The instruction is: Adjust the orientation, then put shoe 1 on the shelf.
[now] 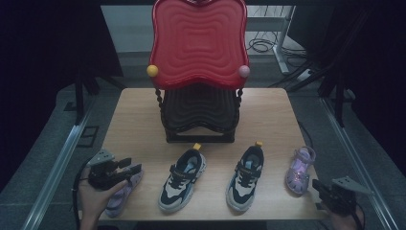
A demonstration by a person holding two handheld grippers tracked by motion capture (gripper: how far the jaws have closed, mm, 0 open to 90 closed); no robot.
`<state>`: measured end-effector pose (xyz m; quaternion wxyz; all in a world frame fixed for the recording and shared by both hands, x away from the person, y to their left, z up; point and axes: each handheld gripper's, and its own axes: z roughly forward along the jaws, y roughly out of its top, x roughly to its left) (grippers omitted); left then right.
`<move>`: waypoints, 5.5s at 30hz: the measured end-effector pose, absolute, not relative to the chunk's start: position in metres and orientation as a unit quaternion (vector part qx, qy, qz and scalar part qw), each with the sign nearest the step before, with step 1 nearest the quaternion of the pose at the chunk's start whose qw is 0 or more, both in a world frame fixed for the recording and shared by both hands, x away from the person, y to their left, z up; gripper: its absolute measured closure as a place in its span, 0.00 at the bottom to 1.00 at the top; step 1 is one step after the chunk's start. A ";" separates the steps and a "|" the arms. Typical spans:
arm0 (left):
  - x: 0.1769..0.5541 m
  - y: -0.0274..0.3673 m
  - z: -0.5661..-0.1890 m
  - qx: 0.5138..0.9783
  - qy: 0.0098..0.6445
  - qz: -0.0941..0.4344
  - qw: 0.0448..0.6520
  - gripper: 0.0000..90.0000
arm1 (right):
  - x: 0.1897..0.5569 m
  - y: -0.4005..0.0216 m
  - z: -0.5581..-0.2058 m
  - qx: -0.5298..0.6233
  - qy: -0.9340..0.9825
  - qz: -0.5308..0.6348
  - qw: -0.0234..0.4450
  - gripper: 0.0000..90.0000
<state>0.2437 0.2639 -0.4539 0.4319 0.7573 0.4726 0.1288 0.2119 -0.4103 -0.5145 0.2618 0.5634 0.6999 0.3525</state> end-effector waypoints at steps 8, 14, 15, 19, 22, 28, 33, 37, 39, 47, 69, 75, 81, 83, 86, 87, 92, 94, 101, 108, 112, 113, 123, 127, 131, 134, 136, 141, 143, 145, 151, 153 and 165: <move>0.244 0.264 -0.455 0.759 0.476 0.131 0.425 0.51 | 0.217 -0.406 -0.520 0.559 0.715 0.337 0.251 1.00; 0.242 0.265 -0.452 0.760 0.474 0.134 0.424 0.51 | 0.216 -0.404 -0.519 0.556 0.717 0.334 0.255 1.00; 0.242 0.266 -0.452 0.758 0.476 0.135 0.425 0.51 | 0.216 -0.404 -0.519 0.556 0.718 0.332 0.254 1.00; 0.242 0.269 -0.452 0.756 0.480 0.136 0.425 0.51 | 0.217 -0.401 -0.518 0.553 0.724 0.324 0.255 1.00; 0.242 0.269 -0.453 0.757 0.479 0.135 0.424 0.51 | 0.217 -0.400 -0.517 0.549 0.727 0.322 0.256 1.00; 0.242 0.266 -0.452 0.761 0.475 0.133 0.421 0.50 | 0.217 -0.395 -0.512 0.541 0.727 0.344 0.245 1.00; 0.243 0.266 -0.454 0.762 0.476 0.131 0.418 0.50 | 0.217 -0.392 -0.511 0.537 0.732 0.342 0.241 1.00; 0.243 0.267 -0.454 0.762 0.477 0.131 0.418 0.50 | 0.219 -0.387 -0.511 0.530 0.739 0.340 0.238 1.00; 0.243 0.267 -0.454 0.762 0.478 0.130 0.417 0.50 | 0.220 -0.384 -0.511 0.526 0.743 0.339 0.237 1.00; 0.243 0.267 -0.455 0.763 0.479 0.129 0.414 0.50 | 0.221 -0.374 -0.507 0.516 0.754 0.336 0.230 1.00; 0.244 0.268 -0.457 0.764 0.480 0.128 0.411 0.50 | 0.237 -0.330 -0.513 0.479 0.785 0.304 0.247 1.00; 0.244 0.268 -0.457 0.765 0.480 0.128 0.411 0.50 | 0.242 -0.324 -0.513 0.482 0.783 0.297 0.258 1.00; 0.244 0.267 -0.459 0.766 0.480 0.126 0.409 0.49 | 0.248 -0.318 -0.515 0.495 0.771 0.298 0.268 1.00; 0.244 0.267 -0.459 0.766 0.480 0.126 0.409 0.49 | 0.251 -0.315 -0.515 0.502 0.766 0.295 0.272 1.00; 0.245 0.267 -0.459 0.767 0.479 0.126 0.407 0.49 | 0.254 -0.312 -0.516 0.507 0.763 0.293 0.276 1.00; 0.245 0.267 -0.459 0.768 0.479 0.126 0.407 0.49 | 0.256 -0.310 -0.516 0.511 0.760 0.290 0.278 1.00; 0.245 0.267 -0.459 0.767 0.480 0.126 0.407 0.49 | 0.265 -0.303 -0.517 0.522 0.752 0.281 0.290 1.00; 0.245 0.268 -0.459 0.767 0.481 0.126 0.406 0.49 | 0.268 -0.300 -0.518 0.523 0.752 0.279 0.289 1.00; 0.245 0.268 -0.460 0.766 0.482 0.125 0.405 0.49 | 0.284 -0.293 -0.520 0.527 0.746 0.270 0.304 1.00; 0.245 0.267 -0.461 0.768 0.482 0.124 0.404 0.49 | 0.289 -0.288 -0.522 0.527 0.741 0.254 0.329 1.00; 0.245 0.266 -0.462 0.768 0.482 0.124 0.403 0.49 | 0.290 -0.287 -0.523 0.527 0.741 0.251 0.332 1.00; 0.245 0.266 -0.462 0.768 0.482 0.124 0.404 0.49 | 0.290 -0.287 -0.523 0.527 0.741 0.252 0.331 1.00; 0.245 0.270 -0.462 0.767 0.484 0.122 0.404 0.49 | 0.279 -0.299 -0.504 0.521 0.725 0.339 0.297 0.99; 0.245 0.274 -0.462 0.763 0.487 0.122 0.407 0.49 | 0.276 -0.304 -0.499 0.520 0.718 0.360 0.291 0.98; 0.244 0.277 -0.461 0.760 0.490 0.122 0.409 0.49 | 0.273 -0.311 -0.495 0.515 0.713 0.383 0.282 0.97; 0.244 0.278 -0.460 0.760 0.489 0.122 0.411 0.49 | 0.270 -0.316 -0.492 0.514 0.707 0.398 0.277 0.96; 0.244 0.278 -0.460 0.760 0.489 0.122 0.411 0.49 | 0.268 -0.320 -0.490 0.514 0.704 0.406 0.275 0.94; 0.243 0.276 -0.461 0.760 0.489 0.121 0.411 0.49 | 0.266 -0.329 -0.484 0.504 0.696 0.453 0.238 0.89; 0.242 0.277 -0.460 0.759 0.490 0.123 0.410 0.49 | 0.266 -0.330 -0.483 0.499 0.698 0.455 0.238 0.87; 0.241 0.278 -0.459 0.755 0.494 0.127 0.412 0.49 | 0.267 -0.331 -0.480 0.486 0.709 0.456 0.231 0.80; 0.237 0.280 -0.452 0.747 0.497 0.132 0.421 0.49 | 0.269 -0.335 -0.474 0.461 0.726 0.456 0.229 0.69; 0.235 0.279 -0.450 0.747 0.496 0.133 0.423 0.50 | 0.268 -0.337 -0.471 0.450 0.730 0.460 0.229 0.64; 0.208 0.288 -0.445 0.746 0.500 0.124 0.422 0.53 | 0.252 -0.350 -0.468 0.445 0.729 0.464 0.236 0.56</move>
